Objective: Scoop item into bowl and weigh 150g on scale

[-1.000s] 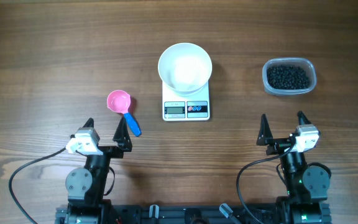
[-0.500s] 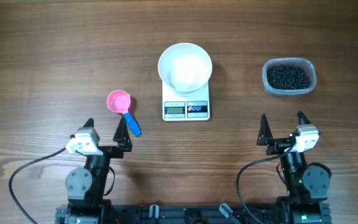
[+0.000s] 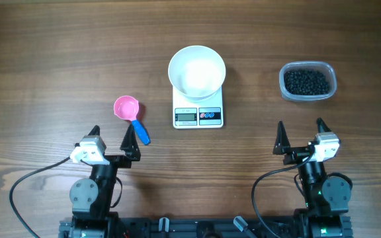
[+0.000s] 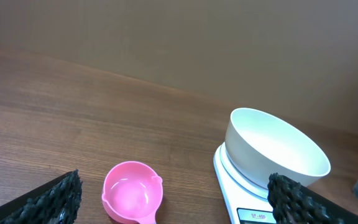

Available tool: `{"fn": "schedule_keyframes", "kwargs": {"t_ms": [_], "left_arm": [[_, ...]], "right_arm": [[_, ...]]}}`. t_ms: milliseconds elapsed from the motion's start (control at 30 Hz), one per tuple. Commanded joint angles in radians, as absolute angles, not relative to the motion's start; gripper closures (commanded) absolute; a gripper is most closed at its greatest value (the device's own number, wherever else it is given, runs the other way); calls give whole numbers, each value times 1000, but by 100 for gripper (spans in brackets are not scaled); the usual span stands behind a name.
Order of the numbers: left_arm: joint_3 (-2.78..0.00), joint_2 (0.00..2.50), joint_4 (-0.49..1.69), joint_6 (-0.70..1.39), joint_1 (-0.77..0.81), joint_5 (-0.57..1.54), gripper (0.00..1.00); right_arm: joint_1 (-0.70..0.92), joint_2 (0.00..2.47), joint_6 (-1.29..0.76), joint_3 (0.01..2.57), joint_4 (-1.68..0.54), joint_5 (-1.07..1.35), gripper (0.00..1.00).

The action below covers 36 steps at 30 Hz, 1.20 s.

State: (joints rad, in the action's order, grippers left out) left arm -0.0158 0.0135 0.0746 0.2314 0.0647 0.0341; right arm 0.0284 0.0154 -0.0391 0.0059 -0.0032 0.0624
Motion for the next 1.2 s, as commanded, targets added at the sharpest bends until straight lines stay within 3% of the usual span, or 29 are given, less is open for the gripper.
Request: {"fn": "schedule_keyframes", "kwargs": {"t_ms": [0, 1033, 1167], "left_arm": [[-6, 3, 75, 244, 67, 25, 0], [-6, 3, 73, 244, 68, 33, 0], [-6, 3, -70, 249, 68, 82, 0]], "right_arm": [[35, 5, -27, 5, 0, 52, 0], [35, 5, -27, 5, 0, 52, 0], [35, 5, -27, 5, 0, 52, 0]]}}
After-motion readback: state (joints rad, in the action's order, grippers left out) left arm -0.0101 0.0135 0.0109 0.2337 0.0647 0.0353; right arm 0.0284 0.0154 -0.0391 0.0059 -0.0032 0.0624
